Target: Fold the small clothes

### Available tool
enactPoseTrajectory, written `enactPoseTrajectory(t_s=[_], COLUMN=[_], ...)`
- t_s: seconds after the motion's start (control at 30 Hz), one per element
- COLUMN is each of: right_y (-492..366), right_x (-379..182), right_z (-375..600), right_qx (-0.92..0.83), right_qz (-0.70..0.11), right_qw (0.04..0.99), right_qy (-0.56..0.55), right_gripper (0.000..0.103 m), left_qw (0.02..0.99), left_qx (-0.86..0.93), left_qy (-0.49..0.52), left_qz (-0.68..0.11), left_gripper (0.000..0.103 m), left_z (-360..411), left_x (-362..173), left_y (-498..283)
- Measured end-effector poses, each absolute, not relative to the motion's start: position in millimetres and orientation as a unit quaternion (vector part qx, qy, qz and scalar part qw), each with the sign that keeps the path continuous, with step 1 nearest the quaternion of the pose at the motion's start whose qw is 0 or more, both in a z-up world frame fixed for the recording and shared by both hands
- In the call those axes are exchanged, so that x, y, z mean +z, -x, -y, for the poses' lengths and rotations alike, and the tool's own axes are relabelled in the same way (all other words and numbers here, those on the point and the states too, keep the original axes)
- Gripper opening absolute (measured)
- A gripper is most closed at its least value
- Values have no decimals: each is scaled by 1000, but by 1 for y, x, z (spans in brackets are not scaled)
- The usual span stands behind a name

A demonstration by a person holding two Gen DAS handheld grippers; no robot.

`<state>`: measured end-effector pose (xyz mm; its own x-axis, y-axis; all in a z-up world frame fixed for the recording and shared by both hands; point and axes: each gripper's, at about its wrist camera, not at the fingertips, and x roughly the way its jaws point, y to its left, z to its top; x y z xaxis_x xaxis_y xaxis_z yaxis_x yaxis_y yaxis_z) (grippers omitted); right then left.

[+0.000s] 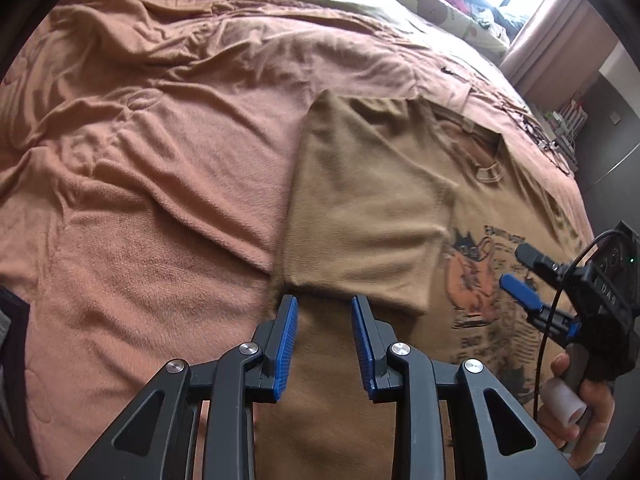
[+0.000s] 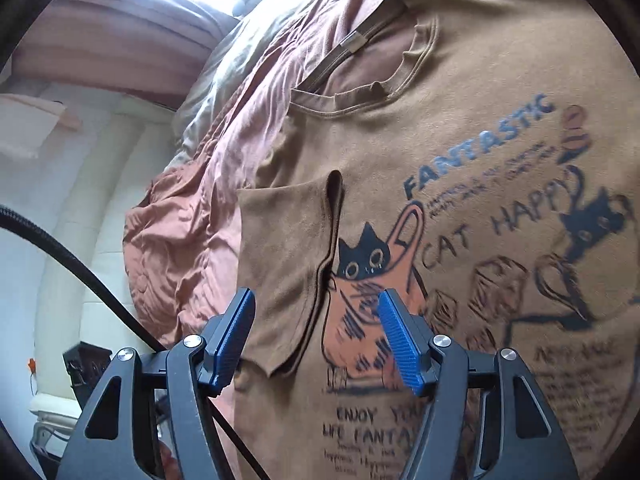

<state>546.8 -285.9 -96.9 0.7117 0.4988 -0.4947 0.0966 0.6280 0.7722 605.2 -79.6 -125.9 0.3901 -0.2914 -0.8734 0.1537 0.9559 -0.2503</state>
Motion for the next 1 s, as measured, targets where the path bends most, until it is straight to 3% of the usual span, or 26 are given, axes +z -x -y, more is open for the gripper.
enactPoseTrajectory(t_s=[0.07, 0.13, 0.2, 0.47, 0.9, 1.0], right_y=[-532, -519, -500, -414, -350, -338], right_x=[-86, -76, -66, -40, -34, -30], right_z=[293, 299, 310, 350, 418, 434], right_qx=[117, 111, 106, 81, 4, -6], right_qz=[-356, -350, -341, -298, -257, -248], right_qw=[837, 841, 843, 872, 875, 881], right_qy=[-398, -397, -402, -379, -410, -402], right_gripper=[63, 63, 63, 63, 63, 70], left_qw=[837, 844, 850, 857, 865, 866], left_qx=[-139, -144, -150, -172, -202, -214], left_qy=[59, 55, 55, 52, 48, 53], left_qz=[-527, -514, -502, -484, -456, -450], left_gripper=[39, 56, 60, 62, 77, 78], left_z=[89, 98, 106, 141, 205, 224], left_x=[-111, -97, -82, -42, 7, 8], left_y=[-595, -585, -574, -536, -504, -504])
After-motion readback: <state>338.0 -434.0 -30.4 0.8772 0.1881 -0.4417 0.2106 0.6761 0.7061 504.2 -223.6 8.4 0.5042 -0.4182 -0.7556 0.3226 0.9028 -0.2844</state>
